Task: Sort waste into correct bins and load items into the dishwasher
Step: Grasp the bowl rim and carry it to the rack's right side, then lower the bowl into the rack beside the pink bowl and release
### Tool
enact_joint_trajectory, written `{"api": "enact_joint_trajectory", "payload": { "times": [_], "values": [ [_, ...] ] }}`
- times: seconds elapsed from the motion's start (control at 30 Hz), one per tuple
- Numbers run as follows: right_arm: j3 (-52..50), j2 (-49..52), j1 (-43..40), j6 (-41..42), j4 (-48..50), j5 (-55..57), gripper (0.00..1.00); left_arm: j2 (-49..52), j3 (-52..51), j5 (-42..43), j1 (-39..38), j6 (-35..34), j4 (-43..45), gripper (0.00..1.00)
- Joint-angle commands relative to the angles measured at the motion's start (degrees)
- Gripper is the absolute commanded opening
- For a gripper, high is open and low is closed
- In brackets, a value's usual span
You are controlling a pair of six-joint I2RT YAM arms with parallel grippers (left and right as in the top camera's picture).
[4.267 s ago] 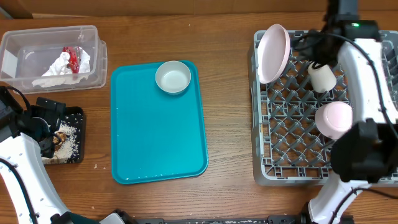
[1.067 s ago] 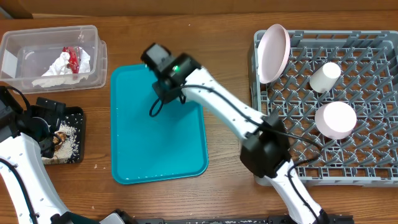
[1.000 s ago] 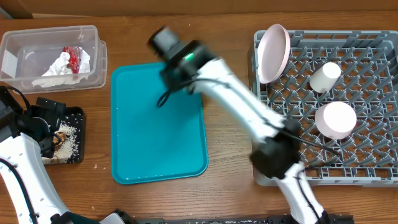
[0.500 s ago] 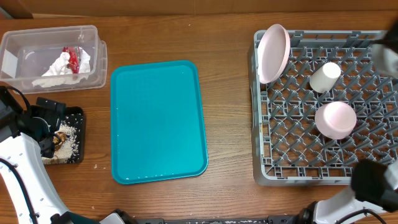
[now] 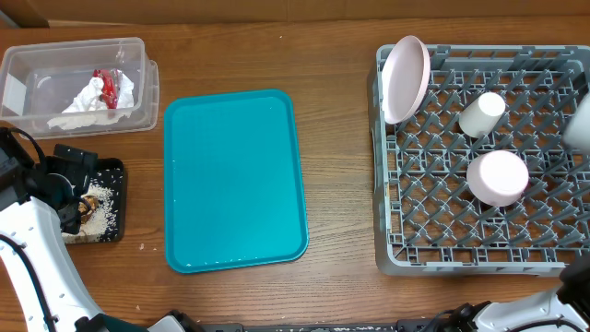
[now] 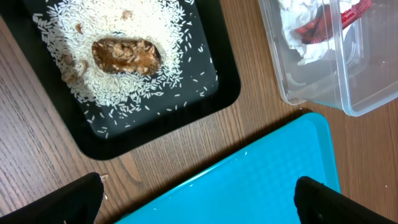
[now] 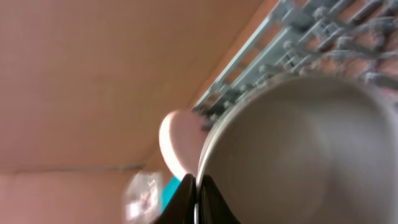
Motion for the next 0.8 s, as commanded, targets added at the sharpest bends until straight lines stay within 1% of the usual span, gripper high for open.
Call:
{"api": "enact_joint_trajectory", "payload": {
  "times": [0.0,0.07,0.17,0.3,0.4,0.47,0.77],
  "values": [
    [-11.37,-0.24,-0.70,-2.80,9.68,-21.86,0.04,0.07,-0.13,-0.59,-0.11,-0.76,0.07,1.00],
    [-15.82,-0.24,-0.90,-0.33,15.58,-21.70,0.04,0.07,-0.13,-0.59,-0.11,-0.76,0.07,1.00],
    [-19.69,-0.22,-0.90,-0.20,19.30,-21.70,0.04,0.07,-0.13,-0.59,-0.11,-0.79,0.07,1.00],
    [-20.70,-0.24,-0.87,-0.22,18.80,-21.03,0.04,0.07,-0.13,-0.59,-0.11,-0.76,0.07,1.00],
    [-20.70,-0.22,-0.83,-0.15,17.09,-15.96,0.04,0.07,-0.13,-0.59,-0.11,-0.76,0.07,1.00],
    [-20.72,-0.22,-0.83,1.33,15.32,-9.01,0.04,0.07,-0.13,-0.59,-0.11,-0.79,0.07,1.00],
    [-20.72,-0.24,-0.76,1.29,11.78,-7.23,0.04,0.07,-0.13,-0.59,-0.11,-0.76,0.07,1.00]
  ]
}}
